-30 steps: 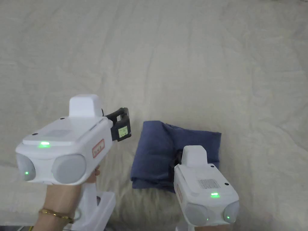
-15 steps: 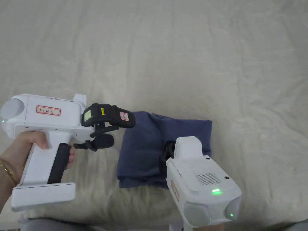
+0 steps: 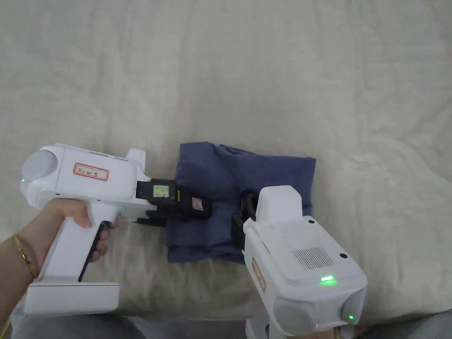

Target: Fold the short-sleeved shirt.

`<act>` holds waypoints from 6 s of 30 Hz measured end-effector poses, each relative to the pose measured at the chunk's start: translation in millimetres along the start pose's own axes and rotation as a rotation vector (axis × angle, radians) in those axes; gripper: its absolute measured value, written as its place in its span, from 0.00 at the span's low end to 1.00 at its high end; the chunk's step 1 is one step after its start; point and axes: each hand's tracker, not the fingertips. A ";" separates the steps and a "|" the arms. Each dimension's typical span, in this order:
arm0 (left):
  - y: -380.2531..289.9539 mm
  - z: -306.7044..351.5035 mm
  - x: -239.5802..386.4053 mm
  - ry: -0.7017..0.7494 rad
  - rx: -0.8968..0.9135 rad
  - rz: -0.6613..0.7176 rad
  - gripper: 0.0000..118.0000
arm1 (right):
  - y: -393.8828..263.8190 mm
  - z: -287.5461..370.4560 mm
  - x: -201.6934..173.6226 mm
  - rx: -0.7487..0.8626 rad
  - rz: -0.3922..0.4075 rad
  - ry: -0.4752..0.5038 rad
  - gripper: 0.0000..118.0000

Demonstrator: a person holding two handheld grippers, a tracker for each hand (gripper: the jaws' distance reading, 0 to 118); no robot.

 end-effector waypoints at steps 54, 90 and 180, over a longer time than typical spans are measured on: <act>-55.1 244.6 162.8 1.350 1.266 -0.464 0.47 | 126.3 181.3 120.0 0.396 -0.023 -0.241 0.00; -183.5 3.5 217.5 0.855 1.209 -0.828 0.00 | 62.6 200.1 137.7 0.493 0.020 -0.206 0.00; -189.1 -4.9 201.4 0.880 1.163 -0.778 0.00 | 55.1 204.0 122.2 0.455 0.032 -0.188 0.00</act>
